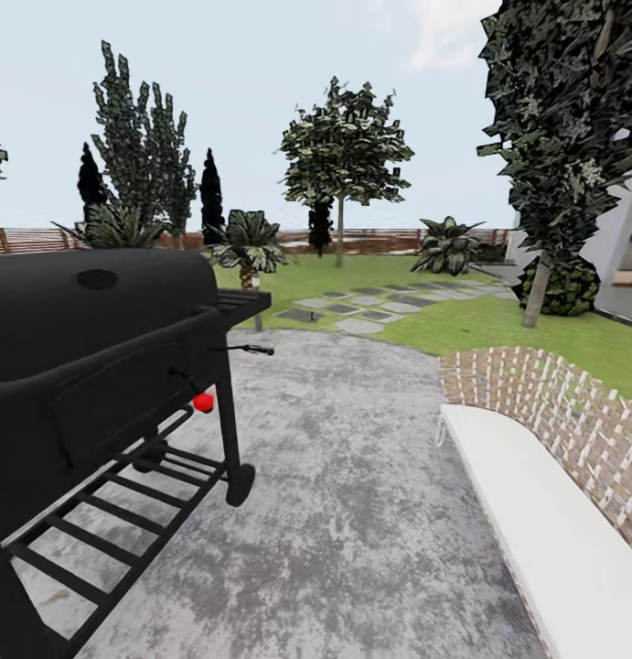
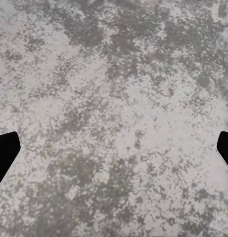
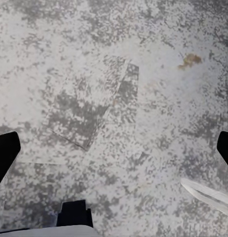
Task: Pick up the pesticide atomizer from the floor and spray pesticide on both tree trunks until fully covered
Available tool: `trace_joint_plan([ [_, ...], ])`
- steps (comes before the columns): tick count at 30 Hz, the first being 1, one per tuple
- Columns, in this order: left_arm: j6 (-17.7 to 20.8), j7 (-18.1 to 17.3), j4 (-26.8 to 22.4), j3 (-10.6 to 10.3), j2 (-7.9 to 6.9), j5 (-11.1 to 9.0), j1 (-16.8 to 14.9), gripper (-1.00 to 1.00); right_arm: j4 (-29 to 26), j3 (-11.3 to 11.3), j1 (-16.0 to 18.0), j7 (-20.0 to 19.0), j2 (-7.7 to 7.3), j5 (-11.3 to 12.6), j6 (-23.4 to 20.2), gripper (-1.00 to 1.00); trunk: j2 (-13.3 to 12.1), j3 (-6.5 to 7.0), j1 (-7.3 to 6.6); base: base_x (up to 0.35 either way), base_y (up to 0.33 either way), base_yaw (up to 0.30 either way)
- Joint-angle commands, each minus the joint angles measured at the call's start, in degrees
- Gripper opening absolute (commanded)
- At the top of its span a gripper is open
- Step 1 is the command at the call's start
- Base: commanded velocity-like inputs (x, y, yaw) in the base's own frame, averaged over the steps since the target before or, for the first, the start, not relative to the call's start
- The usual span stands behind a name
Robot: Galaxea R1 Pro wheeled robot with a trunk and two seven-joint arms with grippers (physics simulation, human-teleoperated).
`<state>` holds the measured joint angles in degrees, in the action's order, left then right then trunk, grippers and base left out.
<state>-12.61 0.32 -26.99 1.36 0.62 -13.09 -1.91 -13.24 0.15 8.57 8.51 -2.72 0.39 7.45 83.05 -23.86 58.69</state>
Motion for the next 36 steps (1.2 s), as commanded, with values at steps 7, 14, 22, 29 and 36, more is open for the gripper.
trace_joint_plan([
  [7,-0.09,0.03,0.00,0.06,0.02,-0.09,-0.02,1.00,0.06,0.03,0.05,0.11,0.05,0.05,0.20,1.00,0.03,-0.06,0.03,0.350,0.000,-0.182],
  [14,-0.06,0.03,0.00,0.04,0.04,-0.09,-0.02,1.00,0.06,0.03,0.05,0.11,0.08,0.05,0.20,1.00,0.03,-0.06,0.03,0.350,0.000,-0.151],
  [22,-0.07,0.03,0.00,0.04,0.01,-0.09,-0.02,1.00,0.06,0.03,0.05,0.11,0.08,0.05,0.20,1.00,0.03,-0.06,0.03,0.350,0.000,-0.032],
  [29,-0.05,0.03,0.00,0.04,0.05,-0.09,-0.02,1.00,0.06,0.03,0.05,0.11,0.08,0.05,0.20,1.00,0.03,-0.09,0.03,0.350,0.000,-0.030],
  [36,-0.05,0.03,0.00,0.04,0.03,-0.09,-0.02,1.00,0.06,0.03,0.05,0.11,0.08,0.05,0.20,1.00,0.03,-0.24,0.03,0.350,0.000,-0.097],
])
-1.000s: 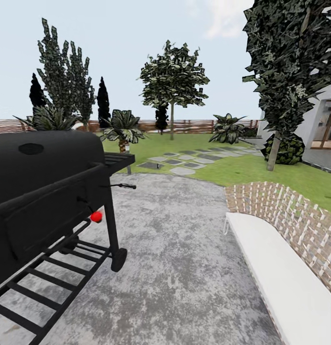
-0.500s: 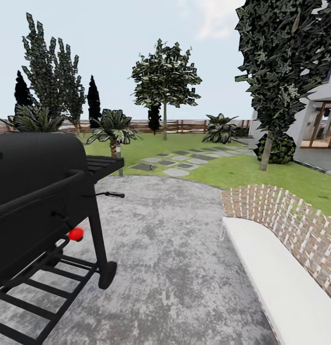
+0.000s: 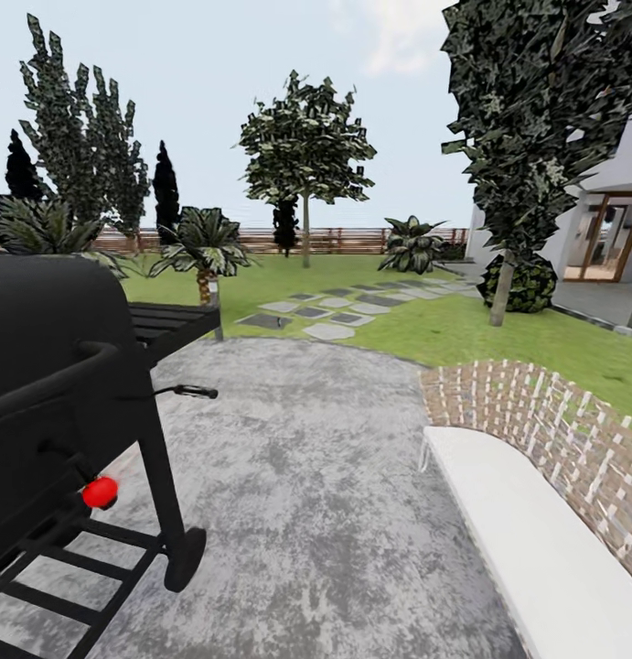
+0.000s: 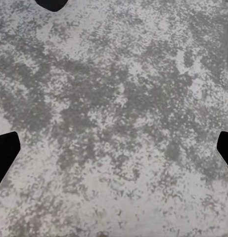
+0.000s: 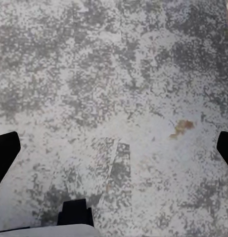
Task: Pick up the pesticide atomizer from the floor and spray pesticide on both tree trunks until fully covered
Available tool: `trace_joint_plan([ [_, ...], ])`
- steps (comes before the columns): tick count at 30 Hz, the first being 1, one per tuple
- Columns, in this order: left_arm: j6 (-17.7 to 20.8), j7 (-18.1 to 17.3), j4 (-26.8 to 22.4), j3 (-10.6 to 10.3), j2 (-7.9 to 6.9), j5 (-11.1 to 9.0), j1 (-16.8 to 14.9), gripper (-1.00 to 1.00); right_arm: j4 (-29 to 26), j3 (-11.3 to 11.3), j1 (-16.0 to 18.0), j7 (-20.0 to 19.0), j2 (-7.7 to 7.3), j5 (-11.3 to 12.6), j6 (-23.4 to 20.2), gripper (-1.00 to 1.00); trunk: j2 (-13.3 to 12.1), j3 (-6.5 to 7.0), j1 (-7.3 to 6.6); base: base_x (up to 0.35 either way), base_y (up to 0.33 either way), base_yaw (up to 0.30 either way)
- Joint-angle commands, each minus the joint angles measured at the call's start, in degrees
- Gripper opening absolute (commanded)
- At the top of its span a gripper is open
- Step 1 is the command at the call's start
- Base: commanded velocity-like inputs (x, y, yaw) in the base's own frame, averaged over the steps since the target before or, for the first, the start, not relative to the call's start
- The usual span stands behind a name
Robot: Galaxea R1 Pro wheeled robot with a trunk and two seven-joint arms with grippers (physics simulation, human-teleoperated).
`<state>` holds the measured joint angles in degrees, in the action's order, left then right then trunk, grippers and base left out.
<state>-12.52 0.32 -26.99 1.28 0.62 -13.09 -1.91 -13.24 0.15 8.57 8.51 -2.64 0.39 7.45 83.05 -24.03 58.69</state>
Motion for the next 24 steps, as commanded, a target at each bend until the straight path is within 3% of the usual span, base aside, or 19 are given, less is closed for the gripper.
trace_joint_plan([
  [1,-0.14,0.03,0.01,0.12,0.03,-0.10,-0.02,1.00,0.06,0.03,0.05,0.11,0.00,0.05,0.20,1.00,0.03,-0.09,0.03,0.350,0.000,-0.159],
  [14,-0.17,0.03,0.01,0.18,0.00,-0.10,-0.02,1.00,0.46,0.03,0.05,0.11,0.16,-0.06,0.20,1.00,0.03,-0.19,0.03,0.350,0.000,-0.246],
  [24,-0.86,0.11,0.34,0.42,0.00,-0.17,-0.02,1.00,1.00,0.03,0.05,0.11,0.18,-0.21,0.20,1.00,0.03,-0.19,0.03,0.350,0.000,-0.053],
])
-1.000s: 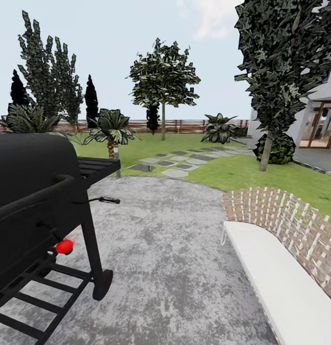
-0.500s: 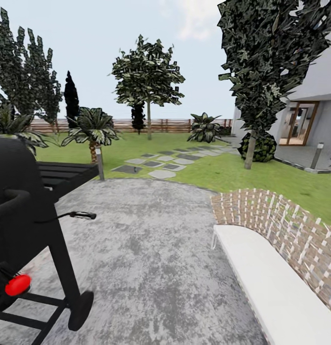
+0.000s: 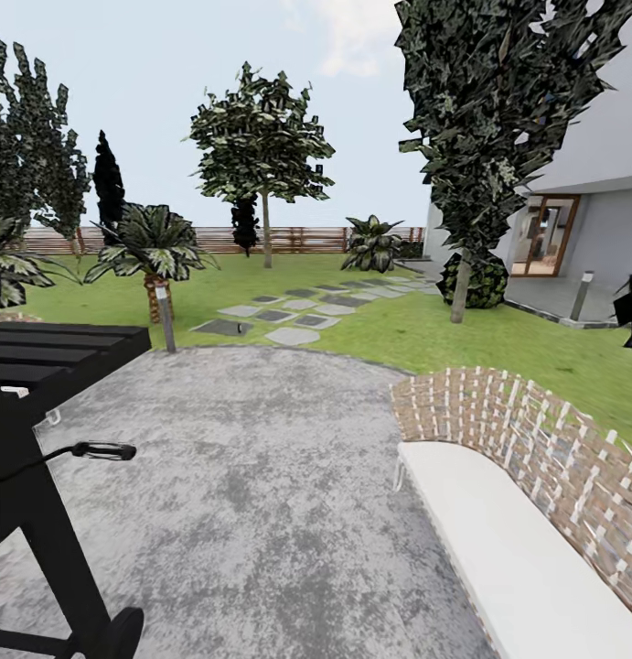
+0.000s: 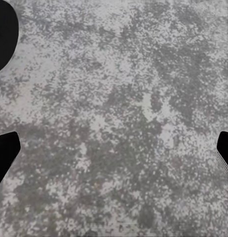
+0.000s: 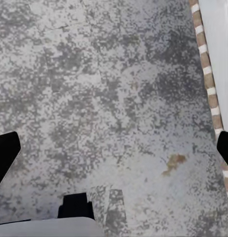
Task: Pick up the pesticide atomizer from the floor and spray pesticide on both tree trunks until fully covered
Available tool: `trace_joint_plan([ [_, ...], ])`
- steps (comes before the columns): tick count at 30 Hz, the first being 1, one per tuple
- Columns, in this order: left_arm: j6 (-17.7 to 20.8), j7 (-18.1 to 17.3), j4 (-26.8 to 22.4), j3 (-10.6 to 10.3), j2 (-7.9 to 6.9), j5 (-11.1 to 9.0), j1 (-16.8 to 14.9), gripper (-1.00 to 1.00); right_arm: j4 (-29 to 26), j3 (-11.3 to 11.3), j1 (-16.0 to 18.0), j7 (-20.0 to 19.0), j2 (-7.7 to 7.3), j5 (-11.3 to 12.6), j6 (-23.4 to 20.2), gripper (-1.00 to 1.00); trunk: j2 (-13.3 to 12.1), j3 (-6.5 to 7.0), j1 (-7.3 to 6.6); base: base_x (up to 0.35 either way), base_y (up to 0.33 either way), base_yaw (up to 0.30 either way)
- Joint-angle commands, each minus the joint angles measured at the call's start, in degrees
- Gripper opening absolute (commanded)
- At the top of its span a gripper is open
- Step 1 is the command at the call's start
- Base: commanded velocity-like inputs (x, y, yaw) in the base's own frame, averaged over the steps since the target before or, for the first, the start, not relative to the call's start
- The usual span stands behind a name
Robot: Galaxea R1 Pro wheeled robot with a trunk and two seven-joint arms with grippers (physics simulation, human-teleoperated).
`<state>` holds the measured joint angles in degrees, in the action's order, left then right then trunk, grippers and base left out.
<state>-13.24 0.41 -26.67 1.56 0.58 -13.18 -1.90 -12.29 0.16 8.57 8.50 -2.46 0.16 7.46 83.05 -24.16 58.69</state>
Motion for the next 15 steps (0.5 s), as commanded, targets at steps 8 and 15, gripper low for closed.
trace_joint_plan([
  [8,-0.20,0.19,0.12,0.21,0.04,-0.09,-0.03,1.00,0.06,0.02,0.04,0.12,0.00,0.02,0.19,1.00,0.03,-0.06,0.03,0.350,0.000,-0.088],
  [15,-0.20,0.20,0.13,0.20,0.04,-0.10,-0.03,1.00,0.07,0.02,0.04,0.12,0.00,0.02,0.19,1.00,0.03,-0.06,0.03,0.350,0.000,-0.083],
])
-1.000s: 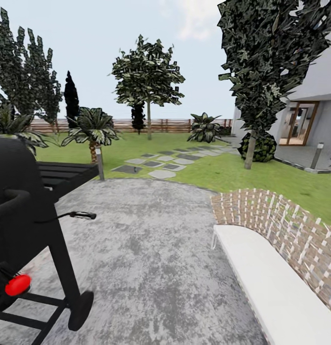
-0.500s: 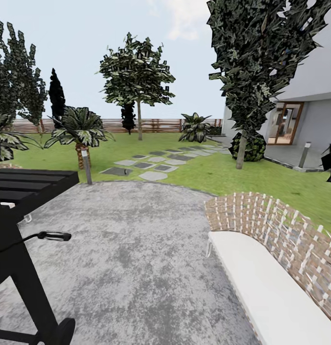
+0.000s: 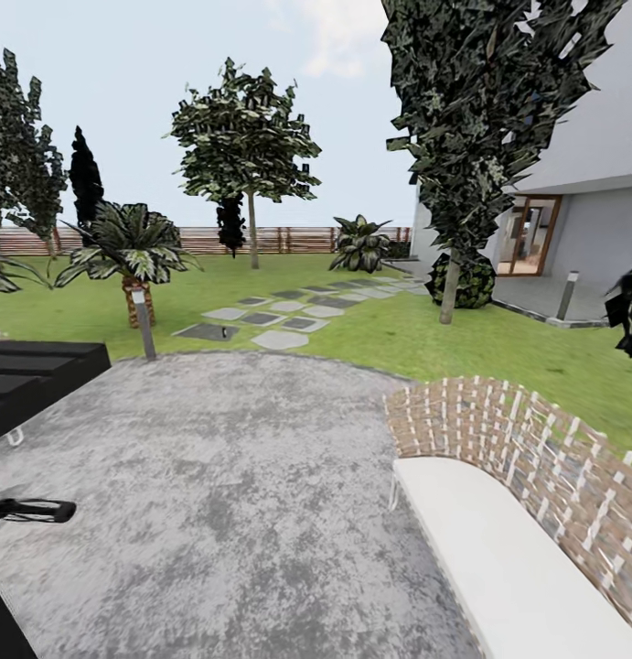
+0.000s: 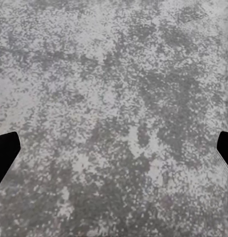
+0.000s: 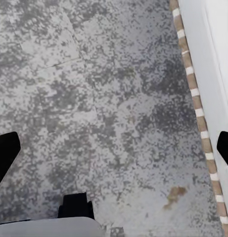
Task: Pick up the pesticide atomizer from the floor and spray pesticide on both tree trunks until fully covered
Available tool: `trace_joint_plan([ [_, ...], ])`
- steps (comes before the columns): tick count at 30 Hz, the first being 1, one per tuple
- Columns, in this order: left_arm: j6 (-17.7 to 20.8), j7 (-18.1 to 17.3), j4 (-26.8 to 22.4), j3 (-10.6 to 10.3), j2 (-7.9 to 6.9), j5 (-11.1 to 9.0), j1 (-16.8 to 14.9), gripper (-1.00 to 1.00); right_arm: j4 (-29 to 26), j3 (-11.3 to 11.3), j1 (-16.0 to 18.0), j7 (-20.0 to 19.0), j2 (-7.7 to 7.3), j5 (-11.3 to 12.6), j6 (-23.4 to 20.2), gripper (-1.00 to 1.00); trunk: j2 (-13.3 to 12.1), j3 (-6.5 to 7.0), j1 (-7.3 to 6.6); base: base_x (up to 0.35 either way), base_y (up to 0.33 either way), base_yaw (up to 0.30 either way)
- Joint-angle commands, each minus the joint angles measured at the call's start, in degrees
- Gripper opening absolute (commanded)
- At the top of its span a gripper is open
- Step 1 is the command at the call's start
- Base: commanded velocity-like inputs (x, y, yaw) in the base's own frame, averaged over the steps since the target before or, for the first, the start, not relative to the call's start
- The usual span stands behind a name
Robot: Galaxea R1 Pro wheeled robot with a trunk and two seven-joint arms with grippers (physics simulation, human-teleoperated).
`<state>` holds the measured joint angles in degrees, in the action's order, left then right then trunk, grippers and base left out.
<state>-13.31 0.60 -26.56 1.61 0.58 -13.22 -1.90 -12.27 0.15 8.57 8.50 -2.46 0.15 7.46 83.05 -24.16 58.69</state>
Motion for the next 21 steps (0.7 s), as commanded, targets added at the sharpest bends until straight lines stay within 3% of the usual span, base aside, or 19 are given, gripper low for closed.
trace_joint_plan([
  [1,-0.14,0.01,0.02,0.15,0.04,-0.09,-0.03,1.00,0.05,0.03,0.04,0.12,0.00,0.02,0.19,1.00,0.03,-0.06,0.03,0.350,0.000,-0.014],
  [21,-0.14,-0.06,-0.29,0.15,-0.13,-0.23,-0.03,1.00,0.23,0.03,0.04,0.12,0.09,0.02,0.27,1.00,0.03,-0.06,0.03,0.350,0.000,-0.002],
])
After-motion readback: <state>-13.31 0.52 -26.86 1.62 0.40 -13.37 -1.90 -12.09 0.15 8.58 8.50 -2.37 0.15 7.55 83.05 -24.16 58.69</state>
